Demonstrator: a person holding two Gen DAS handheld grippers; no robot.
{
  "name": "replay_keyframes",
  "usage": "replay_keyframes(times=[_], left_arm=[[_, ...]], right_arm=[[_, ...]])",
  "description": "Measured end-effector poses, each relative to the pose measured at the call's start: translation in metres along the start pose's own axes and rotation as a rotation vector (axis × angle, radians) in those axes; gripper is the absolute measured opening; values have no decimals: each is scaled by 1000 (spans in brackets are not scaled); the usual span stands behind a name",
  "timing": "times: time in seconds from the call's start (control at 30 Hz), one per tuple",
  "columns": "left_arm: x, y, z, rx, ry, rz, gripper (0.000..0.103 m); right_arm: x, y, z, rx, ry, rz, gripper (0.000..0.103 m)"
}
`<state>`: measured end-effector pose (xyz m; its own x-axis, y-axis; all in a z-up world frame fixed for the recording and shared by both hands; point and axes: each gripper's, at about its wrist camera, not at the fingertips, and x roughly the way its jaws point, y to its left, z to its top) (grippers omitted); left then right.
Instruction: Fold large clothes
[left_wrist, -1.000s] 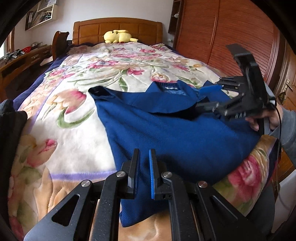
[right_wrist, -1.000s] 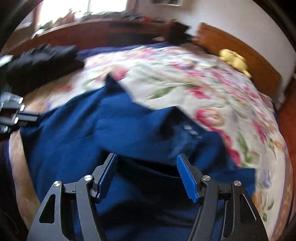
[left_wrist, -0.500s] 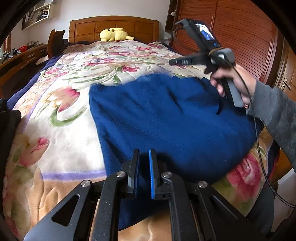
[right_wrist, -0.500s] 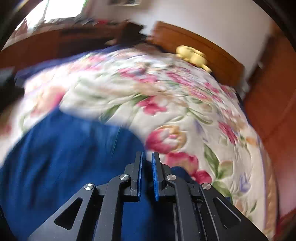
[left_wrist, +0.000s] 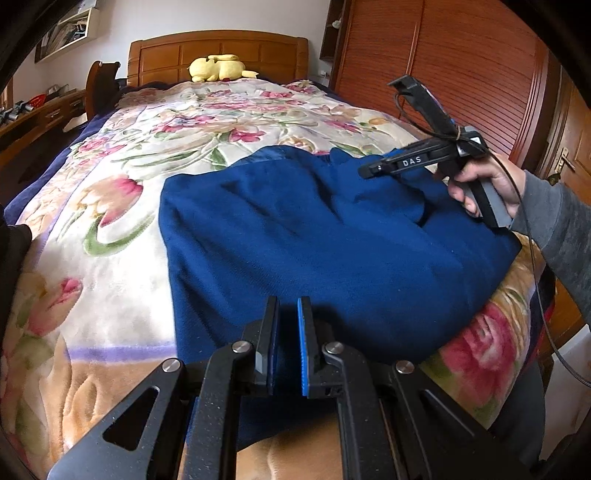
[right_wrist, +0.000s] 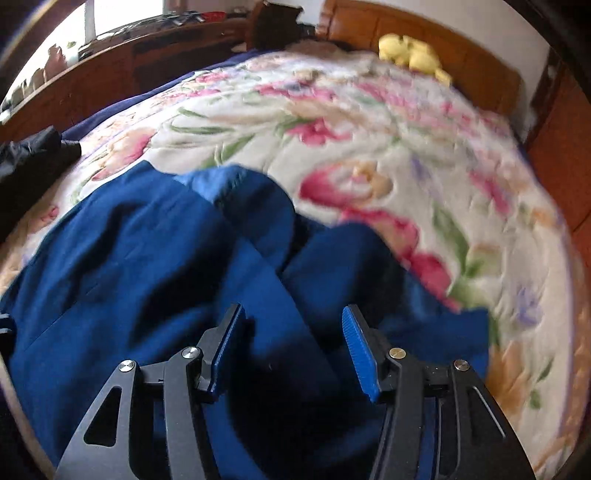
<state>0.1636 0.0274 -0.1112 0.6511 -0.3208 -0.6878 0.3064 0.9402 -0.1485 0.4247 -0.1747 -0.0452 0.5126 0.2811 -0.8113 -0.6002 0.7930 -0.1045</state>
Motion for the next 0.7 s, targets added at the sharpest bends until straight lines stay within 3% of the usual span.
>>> replay_keyframes(times=[0.1, 0.13, 0.17, 0.2, 0.47, 0.6, 0.63, 0.7], left_arm=[[0, -3, 2, 4, 0, -5, 9], [0, -4, 2, 7, -1, -7, 9], [1, -5, 3, 9, -1, -8, 9], [1, -6, 4, 11, 0, -6, 9], [2, -4, 5, 14, -3, 0, 9], [2, -4, 0, 7, -10, 10, 9], [3, -5, -1, 6, -5, 12, 9], [5, -5, -5, 1, 4, 15, 9]], right_arm=[[2, -5, 6, 25, 33, 89, 55], [-1, -3, 7, 10, 33, 90, 50], [1, 2, 8, -18, 34, 84, 21], [4, 8, 11, -54, 34, 60, 4], [20, 12, 57, -98, -96, -67, 4], [40, 8, 65, -61, -64, -63, 6], [36, 5, 59, -41, -51, -60, 10], [35, -7, 56, 1, -64, -85, 38]])
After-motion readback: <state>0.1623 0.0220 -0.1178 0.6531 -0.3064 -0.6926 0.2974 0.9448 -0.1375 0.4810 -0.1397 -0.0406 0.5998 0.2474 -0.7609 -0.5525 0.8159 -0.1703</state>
